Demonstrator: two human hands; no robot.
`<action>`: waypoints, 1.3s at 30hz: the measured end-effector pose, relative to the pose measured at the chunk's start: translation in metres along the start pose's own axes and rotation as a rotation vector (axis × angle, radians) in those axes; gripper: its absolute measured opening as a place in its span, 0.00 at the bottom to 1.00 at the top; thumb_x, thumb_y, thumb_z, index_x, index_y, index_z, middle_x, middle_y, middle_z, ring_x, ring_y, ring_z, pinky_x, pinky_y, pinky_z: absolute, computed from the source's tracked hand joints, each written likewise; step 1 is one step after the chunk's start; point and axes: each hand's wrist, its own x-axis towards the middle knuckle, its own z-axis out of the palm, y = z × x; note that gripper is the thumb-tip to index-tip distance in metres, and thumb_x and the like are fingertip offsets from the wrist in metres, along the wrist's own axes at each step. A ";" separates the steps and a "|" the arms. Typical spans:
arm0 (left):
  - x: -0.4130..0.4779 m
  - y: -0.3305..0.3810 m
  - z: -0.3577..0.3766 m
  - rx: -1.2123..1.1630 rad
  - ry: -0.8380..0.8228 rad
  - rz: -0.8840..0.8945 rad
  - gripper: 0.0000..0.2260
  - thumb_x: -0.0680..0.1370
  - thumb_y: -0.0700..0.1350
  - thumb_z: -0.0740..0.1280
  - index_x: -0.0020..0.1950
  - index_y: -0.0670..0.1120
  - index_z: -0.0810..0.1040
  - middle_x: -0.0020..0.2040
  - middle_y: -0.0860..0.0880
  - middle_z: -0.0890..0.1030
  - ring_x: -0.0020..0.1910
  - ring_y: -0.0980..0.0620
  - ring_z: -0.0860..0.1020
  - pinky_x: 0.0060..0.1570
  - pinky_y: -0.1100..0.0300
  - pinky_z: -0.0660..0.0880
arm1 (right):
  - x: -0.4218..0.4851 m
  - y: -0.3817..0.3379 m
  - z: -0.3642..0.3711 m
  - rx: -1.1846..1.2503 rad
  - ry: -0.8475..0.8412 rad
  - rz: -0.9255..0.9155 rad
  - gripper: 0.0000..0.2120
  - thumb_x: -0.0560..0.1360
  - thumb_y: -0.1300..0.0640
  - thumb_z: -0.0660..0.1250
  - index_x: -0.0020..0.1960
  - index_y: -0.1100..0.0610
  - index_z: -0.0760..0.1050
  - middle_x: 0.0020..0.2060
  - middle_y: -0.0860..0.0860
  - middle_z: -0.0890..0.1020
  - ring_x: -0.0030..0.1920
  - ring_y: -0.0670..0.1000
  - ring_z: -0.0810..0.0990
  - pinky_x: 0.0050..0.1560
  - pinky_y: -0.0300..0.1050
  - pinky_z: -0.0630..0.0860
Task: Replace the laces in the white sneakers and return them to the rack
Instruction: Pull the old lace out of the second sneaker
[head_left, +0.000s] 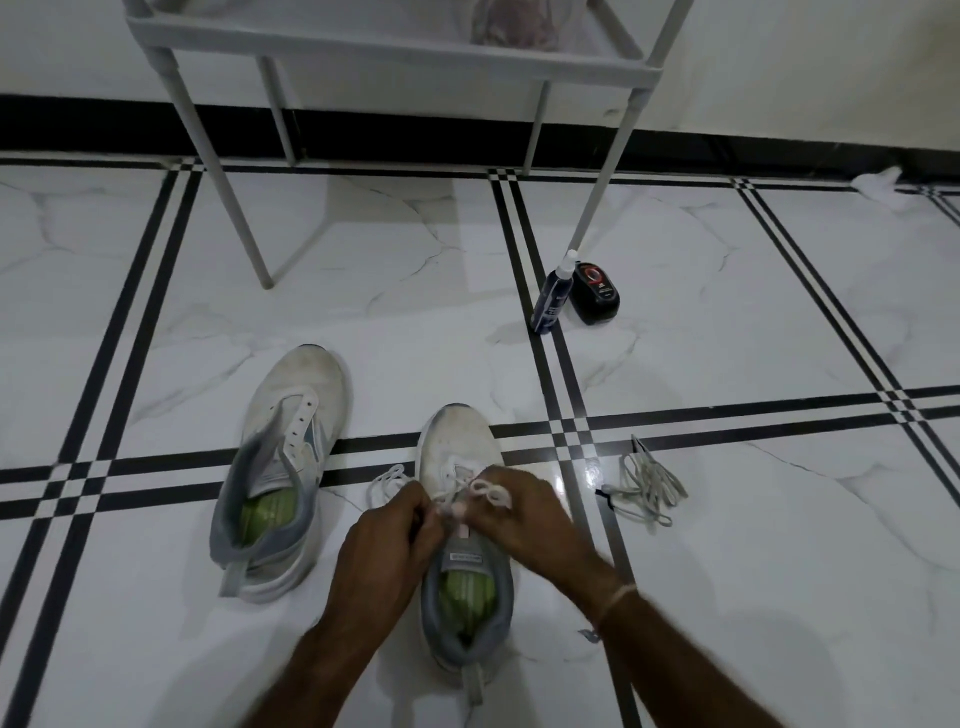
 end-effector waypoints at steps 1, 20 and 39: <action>0.000 0.001 0.001 0.001 -0.001 -0.001 0.10 0.81 0.53 0.64 0.41 0.53 0.70 0.28 0.55 0.74 0.29 0.58 0.74 0.31 0.65 0.66 | 0.001 0.000 0.008 -0.151 -0.037 -0.057 0.11 0.76 0.45 0.71 0.43 0.52 0.80 0.38 0.48 0.83 0.38 0.46 0.79 0.41 0.43 0.74; 0.002 -0.008 -0.001 0.005 -0.024 -0.009 0.08 0.81 0.50 0.65 0.42 0.52 0.70 0.31 0.55 0.76 0.31 0.57 0.75 0.33 0.56 0.70 | 0.007 -0.016 0.002 0.961 0.144 0.250 0.11 0.83 0.60 0.63 0.42 0.57 0.74 0.38 0.52 0.82 0.41 0.49 0.80 0.42 0.40 0.75; 0.001 0.005 0.001 0.044 0.045 0.101 0.11 0.76 0.47 0.67 0.58 0.52 0.74 0.55 0.55 0.75 0.49 0.57 0.75 0.44 0.57 0.74 | 0.007 -0.006 -0.030 0.360 0.221 0.363 0.13 0.80 0.51 0.69 0.60 0.54 0.71 0.50 0.50 0.81 0.39 0.48 0.81 0.36 0.42 0.77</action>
